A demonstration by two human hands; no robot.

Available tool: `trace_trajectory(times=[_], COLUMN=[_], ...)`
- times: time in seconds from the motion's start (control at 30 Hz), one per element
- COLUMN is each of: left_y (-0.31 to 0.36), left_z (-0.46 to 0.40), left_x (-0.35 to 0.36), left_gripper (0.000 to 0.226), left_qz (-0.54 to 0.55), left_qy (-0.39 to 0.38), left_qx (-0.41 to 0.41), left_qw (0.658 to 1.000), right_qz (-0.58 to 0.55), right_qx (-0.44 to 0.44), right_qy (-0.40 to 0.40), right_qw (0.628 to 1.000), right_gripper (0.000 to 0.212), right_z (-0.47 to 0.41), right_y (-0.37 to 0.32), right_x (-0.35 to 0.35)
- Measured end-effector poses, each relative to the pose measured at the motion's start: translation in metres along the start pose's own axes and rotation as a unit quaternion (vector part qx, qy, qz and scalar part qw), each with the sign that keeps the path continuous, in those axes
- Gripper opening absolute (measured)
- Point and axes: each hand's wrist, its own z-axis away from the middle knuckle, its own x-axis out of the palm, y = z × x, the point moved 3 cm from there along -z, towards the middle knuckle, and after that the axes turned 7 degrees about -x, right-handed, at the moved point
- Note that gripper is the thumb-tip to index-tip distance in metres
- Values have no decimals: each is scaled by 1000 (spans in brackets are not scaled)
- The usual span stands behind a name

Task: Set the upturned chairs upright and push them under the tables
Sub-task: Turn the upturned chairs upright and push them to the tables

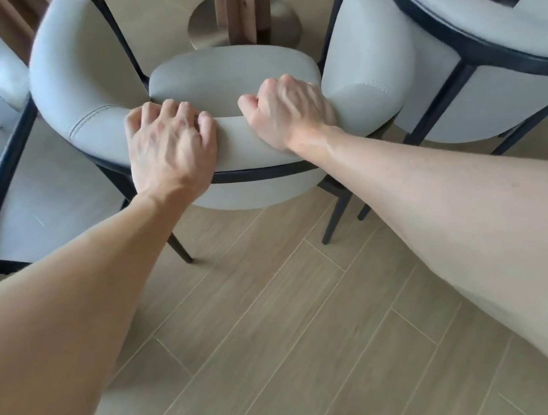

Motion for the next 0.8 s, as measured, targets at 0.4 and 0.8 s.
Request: trace_trajectory(times=[0.4, 0.8], left_y=[1, -79], left_z=[-1, 27], left_x=[-2, -133], left_gripper=[54, 37], left_qz=[-35, 515], left_qy=[-50, -301], left_qx=[14, -271], left_qw=[998, 755], right_qz=[25, -150], right_qx=[-24, 74], right_qy=[-7, -169], right_qw=[999, 971], right_gripper=[42, 42], right_z=[-9, 31], right_y=[2, -133], right_x=[2, -49])
